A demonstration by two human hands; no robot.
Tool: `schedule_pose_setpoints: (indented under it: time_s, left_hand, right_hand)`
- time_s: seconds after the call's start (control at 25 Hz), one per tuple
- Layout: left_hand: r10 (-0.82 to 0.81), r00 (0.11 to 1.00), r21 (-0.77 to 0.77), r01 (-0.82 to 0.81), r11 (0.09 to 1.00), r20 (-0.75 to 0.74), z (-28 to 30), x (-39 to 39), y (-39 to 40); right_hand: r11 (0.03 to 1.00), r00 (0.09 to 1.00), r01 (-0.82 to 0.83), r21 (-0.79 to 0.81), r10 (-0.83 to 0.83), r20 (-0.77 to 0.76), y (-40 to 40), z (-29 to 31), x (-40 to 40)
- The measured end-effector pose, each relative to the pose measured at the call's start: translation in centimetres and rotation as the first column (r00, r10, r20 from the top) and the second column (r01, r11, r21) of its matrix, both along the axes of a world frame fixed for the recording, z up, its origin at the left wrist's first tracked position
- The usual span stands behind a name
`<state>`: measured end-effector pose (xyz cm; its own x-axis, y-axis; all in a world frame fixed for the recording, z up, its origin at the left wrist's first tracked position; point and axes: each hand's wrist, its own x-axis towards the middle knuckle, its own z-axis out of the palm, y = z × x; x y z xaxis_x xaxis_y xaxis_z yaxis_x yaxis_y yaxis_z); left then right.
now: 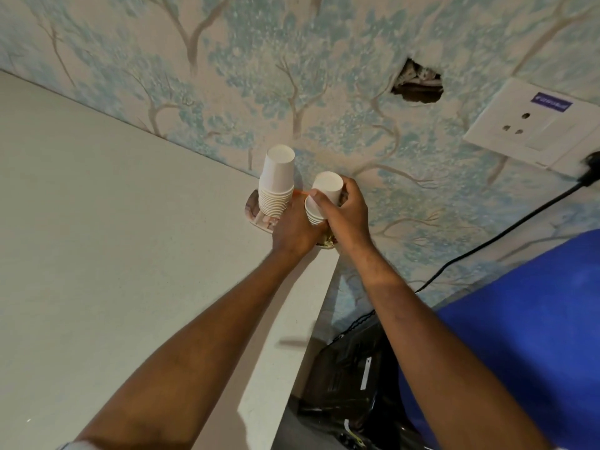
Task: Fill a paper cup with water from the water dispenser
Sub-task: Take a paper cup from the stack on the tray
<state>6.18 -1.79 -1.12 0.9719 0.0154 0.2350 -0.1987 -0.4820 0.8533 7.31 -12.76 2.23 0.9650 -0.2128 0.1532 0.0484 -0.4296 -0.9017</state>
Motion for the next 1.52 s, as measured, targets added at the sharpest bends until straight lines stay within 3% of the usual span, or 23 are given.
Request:
schedule_pose_setpoints:
  time_s: [0.36,0.6,0.76,1.04,1.52]
  left_hand:
    - [0.04,0.996,0.046,-0.036,0.998,-0.084,0.0,-0.4,0.2]
    - [0.045,0.998,0.107,-0.039,0.993,-0.051,0.5,-1.6,0.3]
    - [0.069,0.997,0.072,-0.067,0.995,-0.022,1.1,-5.2,0.1]
    - [0.042,0.993,0.222,-0.016,0.975,-0.113,2.1,-16.7,-1.1]
    - [-0.028,0.961,0.136,0.067,0.988,-0.274,-4.2,-34.3,-10.5]
  right_hand:
    - [0.989,0.998,-0.022,0.146,0.013,0.062,-0.3,3.5,-0.4]
    - [0.896,0.973,0.035,0.443,-0.131,0.188,-1.7,5.7,-5.2]
    - [0.76,0.984,0.056,0.647,-0.153,0.095,-2.9,5.7,-10.5]
    - [0.649,0.978,0.195,0.736,-0.066,-0.2,-5.0,0.6,-23.3]
    - [0.488,0.958,0.231,0.842,0.038,-0.285,-15.3,-10.6,-45.2]
